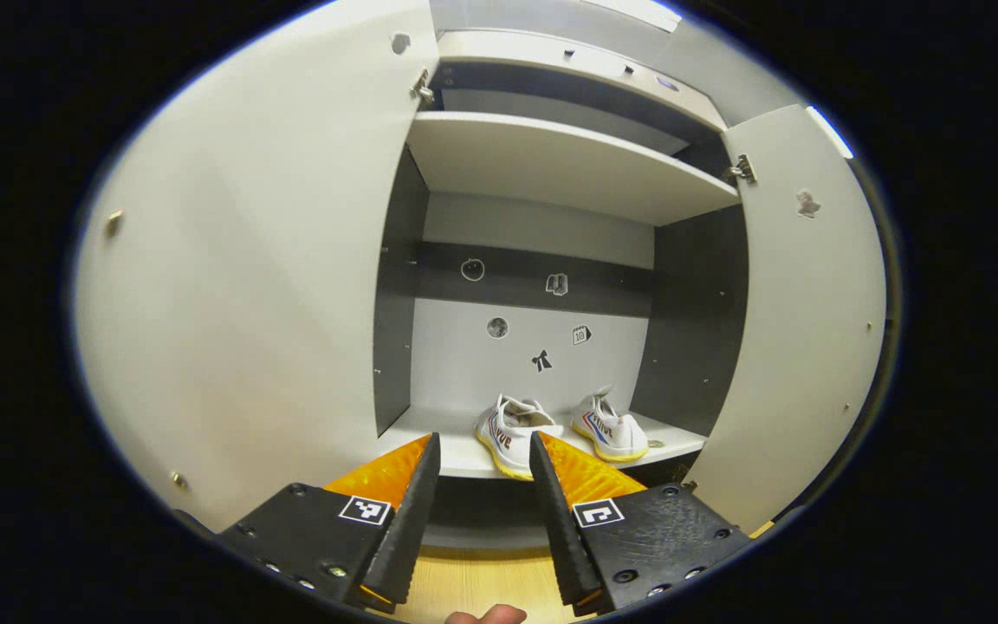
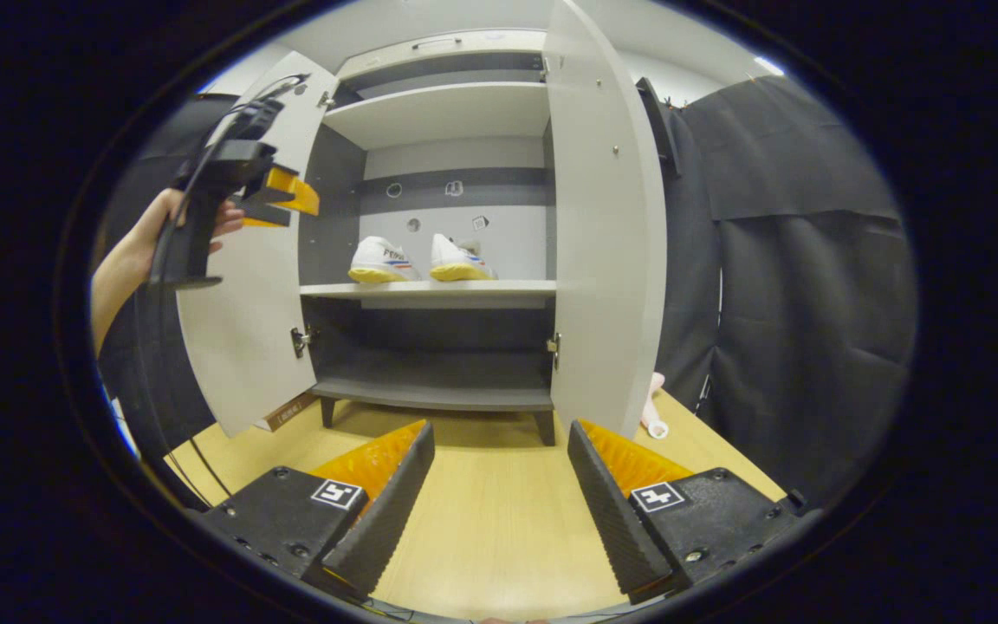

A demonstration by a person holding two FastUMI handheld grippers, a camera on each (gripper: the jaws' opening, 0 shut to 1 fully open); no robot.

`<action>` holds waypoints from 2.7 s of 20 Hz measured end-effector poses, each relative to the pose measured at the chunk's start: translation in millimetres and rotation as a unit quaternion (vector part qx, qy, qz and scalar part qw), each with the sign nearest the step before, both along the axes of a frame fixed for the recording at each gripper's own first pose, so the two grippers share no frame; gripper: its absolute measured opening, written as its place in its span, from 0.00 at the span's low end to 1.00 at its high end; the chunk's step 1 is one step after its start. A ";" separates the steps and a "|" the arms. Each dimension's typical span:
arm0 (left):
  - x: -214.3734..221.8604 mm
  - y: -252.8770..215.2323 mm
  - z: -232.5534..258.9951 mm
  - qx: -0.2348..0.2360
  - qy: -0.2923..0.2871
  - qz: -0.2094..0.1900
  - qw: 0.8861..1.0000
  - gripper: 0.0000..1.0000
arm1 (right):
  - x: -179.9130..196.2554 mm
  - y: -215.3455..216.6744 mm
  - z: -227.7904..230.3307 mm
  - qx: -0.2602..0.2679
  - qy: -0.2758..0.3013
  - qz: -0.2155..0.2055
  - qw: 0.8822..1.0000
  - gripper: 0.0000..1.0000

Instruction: Grab one shoe with the right hand and put it into the shoe cabinet, grab the other shoe with the left hand and put it into the shoe cabinet; then close the right door with the right hand and the left door with the left hand.

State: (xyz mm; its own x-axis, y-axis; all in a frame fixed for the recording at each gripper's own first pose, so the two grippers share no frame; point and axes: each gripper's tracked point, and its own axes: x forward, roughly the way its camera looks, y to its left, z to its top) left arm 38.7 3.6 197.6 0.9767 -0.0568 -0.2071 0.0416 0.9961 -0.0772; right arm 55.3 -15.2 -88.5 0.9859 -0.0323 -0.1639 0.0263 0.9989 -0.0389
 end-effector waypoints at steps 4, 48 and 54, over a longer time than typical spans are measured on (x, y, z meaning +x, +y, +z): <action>-72.9 12.4 -35.9 0.013 -0.003 0.034 0.999 0.74 | -8.7 -4.4 17.8 -0.006 -0.018 0.001 1.000 0.98; -212.7 -37.8 -114.4 0.044 0.013 -0.011 0.999 0.86 | 63.9 -204.5 257.6 -0.015 -0.133 -0.115 0.984 0.97; -208.8 -45.6 -112.9 0.046 0.010 -0.019 0.999 0.86 | 62.7 -189.0 259.0 -0.031 -0.139 -0.119 0.983 0.95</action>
State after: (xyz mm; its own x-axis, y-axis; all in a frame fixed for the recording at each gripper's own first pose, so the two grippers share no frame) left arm -170.1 -42.0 84.7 0.9698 -0.0744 -0.2322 0.0799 0.9967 0.0142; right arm 118.0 -204.2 170.6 0.9554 -0.2697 0.1203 0.2779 0.9589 -0.0576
